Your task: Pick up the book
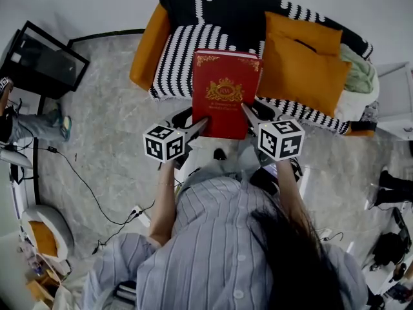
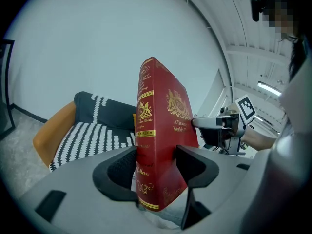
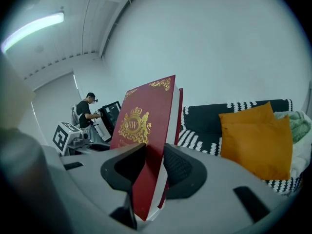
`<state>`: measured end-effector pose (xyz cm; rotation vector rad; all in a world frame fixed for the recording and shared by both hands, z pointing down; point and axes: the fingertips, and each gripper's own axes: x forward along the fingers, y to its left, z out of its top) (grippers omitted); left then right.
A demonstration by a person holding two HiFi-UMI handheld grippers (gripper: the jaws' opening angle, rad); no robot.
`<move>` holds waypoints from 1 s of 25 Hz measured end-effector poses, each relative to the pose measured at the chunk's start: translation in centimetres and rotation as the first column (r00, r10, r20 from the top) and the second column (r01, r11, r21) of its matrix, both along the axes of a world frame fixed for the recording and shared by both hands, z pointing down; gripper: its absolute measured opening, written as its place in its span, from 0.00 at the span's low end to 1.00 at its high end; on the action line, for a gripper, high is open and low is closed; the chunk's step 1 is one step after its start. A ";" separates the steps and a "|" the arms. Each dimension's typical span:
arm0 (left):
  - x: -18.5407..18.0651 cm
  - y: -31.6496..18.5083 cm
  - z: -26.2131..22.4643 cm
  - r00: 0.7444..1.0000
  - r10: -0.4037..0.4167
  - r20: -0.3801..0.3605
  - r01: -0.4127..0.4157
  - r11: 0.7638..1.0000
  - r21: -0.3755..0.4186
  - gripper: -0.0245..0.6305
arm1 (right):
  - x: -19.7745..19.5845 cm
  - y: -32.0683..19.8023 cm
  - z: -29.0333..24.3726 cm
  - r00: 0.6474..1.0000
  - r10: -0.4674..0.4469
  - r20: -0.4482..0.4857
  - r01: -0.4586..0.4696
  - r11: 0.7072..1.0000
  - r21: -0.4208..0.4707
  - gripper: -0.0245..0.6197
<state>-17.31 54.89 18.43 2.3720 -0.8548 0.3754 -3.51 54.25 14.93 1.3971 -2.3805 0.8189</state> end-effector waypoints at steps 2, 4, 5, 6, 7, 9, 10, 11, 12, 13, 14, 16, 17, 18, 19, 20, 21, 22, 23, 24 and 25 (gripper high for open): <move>0.0 0.4 -0.1 1.000 0.000 0.002 0.000 1.000 0.002 0.44 | 0.0 0.4 -0.1 1.000 0.000 -0.005 0.000 1.000 0.006 0.23; 0.1 0.7 -0.1 1.000 0.001 0.002 -0.001 1.000 0.003 0.44 | 0.1 0.7 -0.1 1.000 0.003 -0.003 -0.003 1.000 0.007 0.23; 0.2 0.9 -0.1 1.000 0.002 0.003 -0.002 1.000 0.004 0.44 | 0.2 0.8 0.0 1.000 0.004 0.000 -0.004 1.000 0.007 0.23; 0.3 0.9 -0.1 1.000 0.002 0.004 -0.002 1.000 0.005 0.44 | 0.3 0.9 -0.1 1.000 0.005 0.002 -0.005 1.000 0.007 0.23; 0.4 1.0 -0.1 1.000 0.003 0.005 -0.003 1.000 0.007 0.44 | 0.5 1.0 -0.1 1.000 0.006 0.005 -0.006 1.000 0.008 0.23; 0.6 1.1 -0.2 1.000 0.005 0.006 -0.005 1.000 0.011 0.44 | 0.7 1.1 -0.1 1.000 0.009 0.010 -0.009 1.000 0.010 0.23; 0.6 1.1 -0.3 1.000 0.006 0.007 -0.006 1.000 0.013 0.44 | 0.7 1.2 -0.1 1.000 0.010 0.012 -0.010 1.000 0.011 0.23; 0.6 1.1 -0.4 1.000 0.008 0.008 -0.008 1.000 0.016 0.44 | 0.8 1.2 -0.2 1.000 0.011 0.015 -0.012 1.000 0.012 0.23; 0.6 1.1 -0.4 1.000 0.009 0.009 -0.009 1.000 0.018 0.44 | 0.8 1.2 -0.2 1.000 0.013 0.017 -0.013 1.000 0.012 0.23; 0.7 1.1 -0.5 1.000 0.011 0.010 -0.012 1.000 0.020 0.44 | 0.8 1.2 -0.2 1.000 0.014 0.020 -0.014 1.000 0.013 0.23; 0.7 1.1 -0.5 1.000 0.014 0.011 -0.014 1.000 0.020 0.44 | 0.9 1.3 -0.2 1.000 0.016 0.021 -0.016 1.000 0.012 0.23; 1.0 1.3 -0.5 1.000 0.020 0.011 -0.020 1.000 0.019 0.44 | 1.2 1.5 -0.2 1.000 0.020 0.021 -0.021 1.000 0.011 0.23; 1.2 1.3 -0.5 1.000 0.023 0.011 -0.023 1.000 0.018 0.44 | 1.3 1.5 -0.2 1.000 0.022 0.021 -0.023 1.000 0.011 0.23; 1.4 1.3 -0.4 1.000 0.026 0.011 -0.026 0.999 0.018 0.44 | 1.5 1.6 -0.2 0.999 0.024 0.021 -0.024 1.000 0.011 0.23; 1.5 1.3 -0.4 1.000 0.028 0.012 -0.029 0.999 0.017 0.44 | 1.7 1.6 -0.1 0.999 0.026 0.021 -0.026 1.000 0.011 0.23; 1.7 1.3 -0.3 0.999 0.031 0.012 -0.031 0.999 0.017 0.44 | 1.8 1.7 0.0 0.999 0.028 0.021 -0.028 1.000 0.010 0.23; 1.8 1.4 -0.3 0.999 0.032 0.012 -0.032 0.999 0.017 0.44 | 2.0 1.7 0.0 0.999 0.029 0.021 -0.029 1.000 0.010 0.23; 2.0 1.3 -0.2 0.999 0.033 0.012 -0.034 0.999 0.017 0.44 | 2.1 1.7 0.1 0.999 0.030 0.021 -0.030 0.999 0.010 0.23; 2.2 1.3 -0.2 0.999 0.034 0.012 -0.034 0.999 0.018 0.44 | 2.3 1.7 0.1 0.999 0.030 0.021 -0.030 0.999 0.011 0.23; 2.3 1.2 -0.2 0.999 0.035 0.012 -0.035 0.999 0.020 0.44 | 2.5 1.6 0.1 0.999 0.030 0.020 -0.030 0.999 0.013 0.23; 2.5 1.1 -0.2 0.999 0.036 0.012 -0.036 0.999 0.022 0.44 | 2.7 1.5 0.1 0.999 0.030 0.018 -0.030 0.999 0.015 0.23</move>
